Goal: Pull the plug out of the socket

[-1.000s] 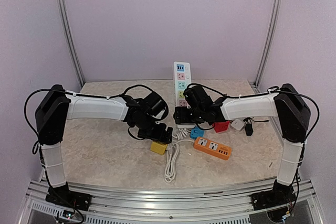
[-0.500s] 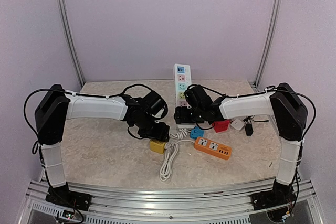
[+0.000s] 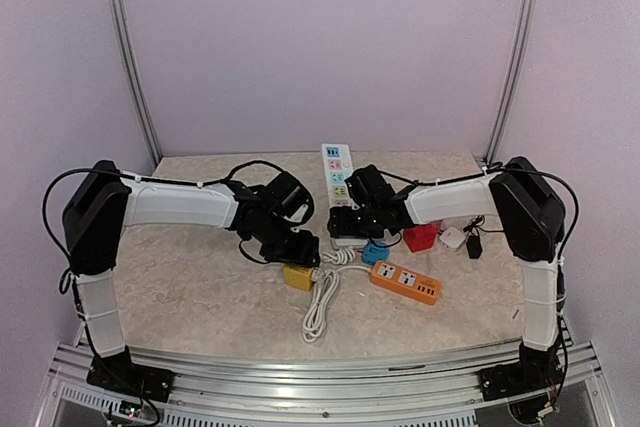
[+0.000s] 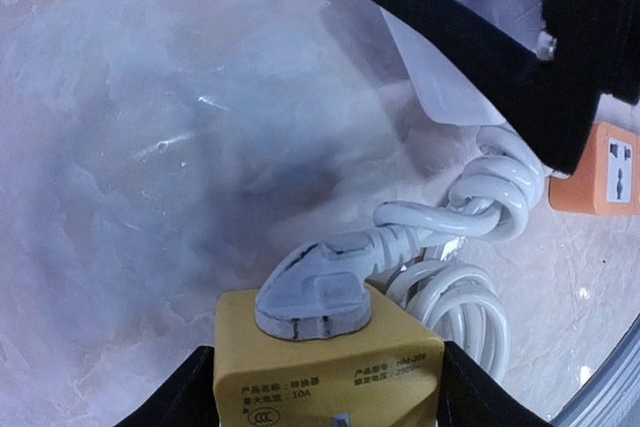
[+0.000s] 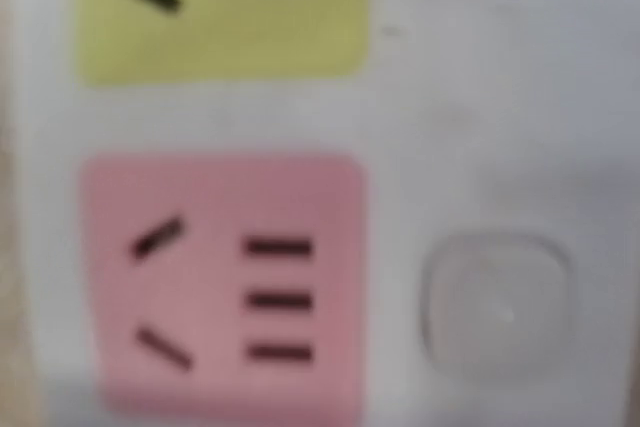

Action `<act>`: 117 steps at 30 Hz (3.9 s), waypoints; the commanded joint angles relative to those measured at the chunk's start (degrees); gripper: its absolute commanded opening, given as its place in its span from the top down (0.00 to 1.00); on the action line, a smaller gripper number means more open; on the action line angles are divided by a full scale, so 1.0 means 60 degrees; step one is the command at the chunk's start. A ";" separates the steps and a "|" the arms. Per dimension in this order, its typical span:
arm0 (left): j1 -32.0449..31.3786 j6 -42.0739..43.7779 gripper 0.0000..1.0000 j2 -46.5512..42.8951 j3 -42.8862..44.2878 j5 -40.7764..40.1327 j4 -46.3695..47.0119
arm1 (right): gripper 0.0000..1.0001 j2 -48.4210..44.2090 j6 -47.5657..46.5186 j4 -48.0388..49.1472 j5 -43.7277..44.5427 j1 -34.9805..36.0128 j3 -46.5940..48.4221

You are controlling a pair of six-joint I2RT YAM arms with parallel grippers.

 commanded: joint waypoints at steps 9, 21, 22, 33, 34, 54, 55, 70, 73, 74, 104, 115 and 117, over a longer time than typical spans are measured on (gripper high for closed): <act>0.0484 -0.0508 0.67 -0.0594 -0.1072 0.0735 0.1086 | 0.00 -0.0407 -0.0491 -0.0207 0.0245 -0.0332 0.0076; 0.1016 -0.1059 0.69 -0.1250 -0.2021 0.2041 0.3424 | 0.00 -0.2868 -0.1359 -0.0864 0.0454 -0.0946 -0.0822; 0.1034 -0.1083 0.69 -0.1242 -0.2052 0.2131 0.3558 | 0.00 -0.3105 -0.1469 -0.0778 0.0246 -0.0958 -0.0961; 0.1080 -0.1637 0.74 -0.1547 -0.2468 0.2623 0.5042 | 0.13 -0.4596 -0.0168 0.1019 -0.3471 -0.0766 -0.3168; 0.1080 -0.1723 0.74 -0.1548 -0.2493 0.2615 0.5126 | 0.16 -0.4709 0.0075 0.1217 -0.3658 -0.0700 -0.3413; 0.1000 -0.2762 0.75 -0.1517 -0.2742 0.1803 0.6369 | 0.42 -0.3420 0.0371 0.0321 -0.3038 0.1150 -0.2297; 0.0993 -0.2770 0.75 -0.1526 -0.2795 0.1808 0.6370 | 0.42 -0.3443 0.0426 0.0357 -0.3020 0.1149 -0.2372; 0.0954 -0.2729 0.75 -0.1703 -0.2897 0.1531 0.6476 | 0.54 -0.2759 0.0776 0.0986 -0.3208 0.1215 -0.2720; 0.0948 -0.2783 0.75 -0.1720 -0.2923 0.1582 0.6614 | 0.56 -0.2626 0.0810 0.1136 -0.3292 0.1208 -0.2801; 0.0948 -0.2791 0.75 -0.1712 -0.2911 0.1610 0.6650 | 0.59 -0.2554 0.0811 0.1167 -0.3303 0.1208 -0.2812; 0.0963 -0.2599 0.76 -0.1858 -0.3288 0.2288 0.7427 | 1.00 -0.1824 0.1289 0.2308 -0.3820 0.1072 -0.3089; 0.0977 -0.2583 0.76 -0.1969 -0.3681 0.2374 0.7630 | 1.00 -0.1958 0.2216 0.3807 -0.4636 0.0715 -0.3955; 0.0977 -0.2583 0.76 -0.1982 -0.3683 0.2398 0.7630 | 1.00 -0.1958 0.2138 0.3700 -0.4568 0.0720 -0.3919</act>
